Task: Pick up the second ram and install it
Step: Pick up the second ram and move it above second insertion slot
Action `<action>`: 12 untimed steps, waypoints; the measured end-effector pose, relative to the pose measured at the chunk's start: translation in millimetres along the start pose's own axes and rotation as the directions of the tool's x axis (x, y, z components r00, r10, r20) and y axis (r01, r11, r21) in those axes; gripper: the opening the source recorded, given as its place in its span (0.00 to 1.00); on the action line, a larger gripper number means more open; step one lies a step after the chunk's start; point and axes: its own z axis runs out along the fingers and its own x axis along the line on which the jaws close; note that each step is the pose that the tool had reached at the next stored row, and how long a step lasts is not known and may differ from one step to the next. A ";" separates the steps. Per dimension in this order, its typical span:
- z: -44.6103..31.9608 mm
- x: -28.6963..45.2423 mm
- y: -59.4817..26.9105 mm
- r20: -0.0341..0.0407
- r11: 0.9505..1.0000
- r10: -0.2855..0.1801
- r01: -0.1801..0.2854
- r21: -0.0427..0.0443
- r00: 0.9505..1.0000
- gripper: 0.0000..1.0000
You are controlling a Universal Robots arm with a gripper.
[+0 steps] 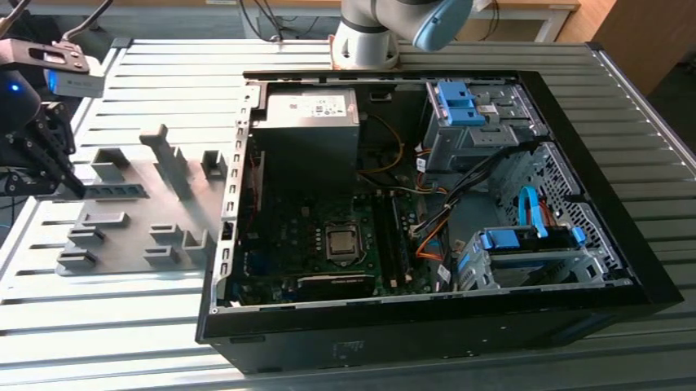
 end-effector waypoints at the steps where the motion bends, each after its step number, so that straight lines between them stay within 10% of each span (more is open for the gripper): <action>1: -0.7 0.0 0.0 0.000 1.000 0.000 0.000 0.000 1.000 0.14; 12: -11.4 0.0 0.0 0.000 1.000 0.000 0.000 0.000 1.000 0.14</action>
